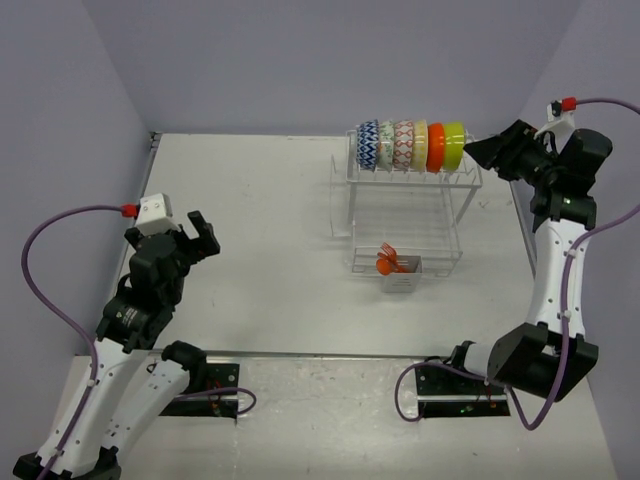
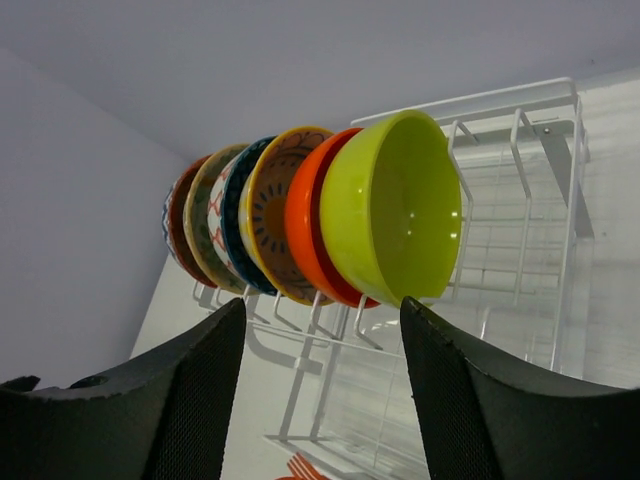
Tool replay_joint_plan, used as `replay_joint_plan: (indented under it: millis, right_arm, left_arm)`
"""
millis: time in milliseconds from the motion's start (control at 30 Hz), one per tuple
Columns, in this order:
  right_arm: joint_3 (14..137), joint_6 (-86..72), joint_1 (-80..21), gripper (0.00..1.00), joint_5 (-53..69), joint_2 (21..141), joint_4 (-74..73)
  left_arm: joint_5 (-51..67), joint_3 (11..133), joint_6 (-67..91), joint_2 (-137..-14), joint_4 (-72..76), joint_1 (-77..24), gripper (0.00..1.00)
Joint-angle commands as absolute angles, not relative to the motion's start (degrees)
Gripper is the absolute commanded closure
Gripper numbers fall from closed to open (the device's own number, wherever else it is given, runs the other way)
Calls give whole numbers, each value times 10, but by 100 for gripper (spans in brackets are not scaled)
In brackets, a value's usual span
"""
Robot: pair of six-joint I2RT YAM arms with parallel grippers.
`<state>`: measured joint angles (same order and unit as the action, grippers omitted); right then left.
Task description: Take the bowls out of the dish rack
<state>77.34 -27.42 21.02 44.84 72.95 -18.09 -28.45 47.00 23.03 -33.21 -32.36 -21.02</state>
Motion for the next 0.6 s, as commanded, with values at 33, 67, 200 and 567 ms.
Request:
replay_joint_plan:
  millis: [33, 67, 200, 567]
  right_arm:
    - [746, -297, 216, 38, 503, 745, -88]
    - [740, -301, 218, 40, 509, 749, -59]
    - [708, -322, 220, 46, 535, 765, 24]
    - [658, -427, 223, 59, 607, 829, 228]
  left_arm:
    - [-265, 467, 216, -334, -294, -206, 0]
    - [-263, 467, 216, -337, -294, -206, 0]
    - [-258, 468, 214, -340, -294, -205, 0]
    - [-239, 467, 211, -345, -291, -195, 0]
